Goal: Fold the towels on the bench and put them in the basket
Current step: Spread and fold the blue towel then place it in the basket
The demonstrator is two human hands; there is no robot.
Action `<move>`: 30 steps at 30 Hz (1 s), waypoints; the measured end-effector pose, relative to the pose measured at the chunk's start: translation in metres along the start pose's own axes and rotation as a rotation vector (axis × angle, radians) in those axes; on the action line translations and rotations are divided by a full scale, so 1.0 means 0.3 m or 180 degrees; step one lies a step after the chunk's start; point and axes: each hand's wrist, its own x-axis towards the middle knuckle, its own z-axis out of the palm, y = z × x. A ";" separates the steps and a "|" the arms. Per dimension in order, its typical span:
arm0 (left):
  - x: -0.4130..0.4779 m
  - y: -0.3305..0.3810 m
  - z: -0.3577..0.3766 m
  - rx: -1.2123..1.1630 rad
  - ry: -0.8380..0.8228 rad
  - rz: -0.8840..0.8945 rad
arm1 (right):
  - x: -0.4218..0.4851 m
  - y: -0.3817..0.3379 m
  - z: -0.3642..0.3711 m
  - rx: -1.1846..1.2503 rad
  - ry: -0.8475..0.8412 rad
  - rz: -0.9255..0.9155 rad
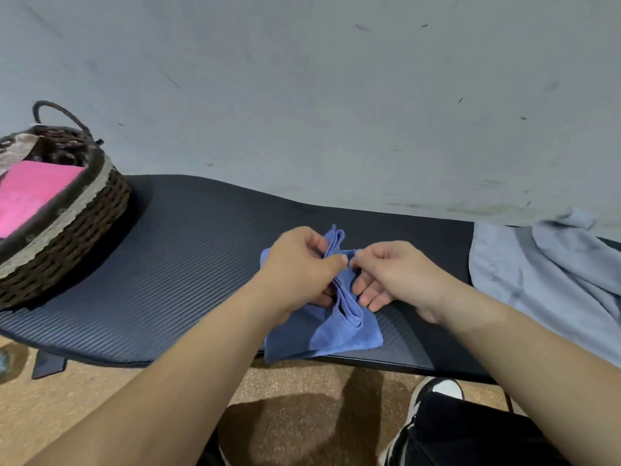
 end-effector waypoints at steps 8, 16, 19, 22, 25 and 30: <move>0.012 -0.036 0.026 0.0219 -0.0472 -0.0089 | 0.002 0.020 -0.014 -0.0047 0.0122 0.0115; -0.034 -0.062 -0.130 0.2493 0.0262 0.1265 | -0.004 -0.008 -0.010 -0.0846 0.0085 0.0042; -0.066 -0.067 -0.151 0.2680 0.0167 0.1316 | -0.012 -0.015 -0.004 -0.0698 -0.0077 0.0217; -0.085 -0.069 -0.123 0.3095 -0.0134 0.1288 | -0.011 -0.006 0.012 -0.0816 0.0045 0.0235; -0.090 -0.112 -0.078 0.3543 -0.0707 0.0967 | -0.014 -0.011 0.001 -0.1219 0.0231 0.0175; -0.067 -0.177 -0.070 0.3740 -0.0840 0.0911 | -0.041 -0.033 -0.014 -0.2221 0.0449 -0.1011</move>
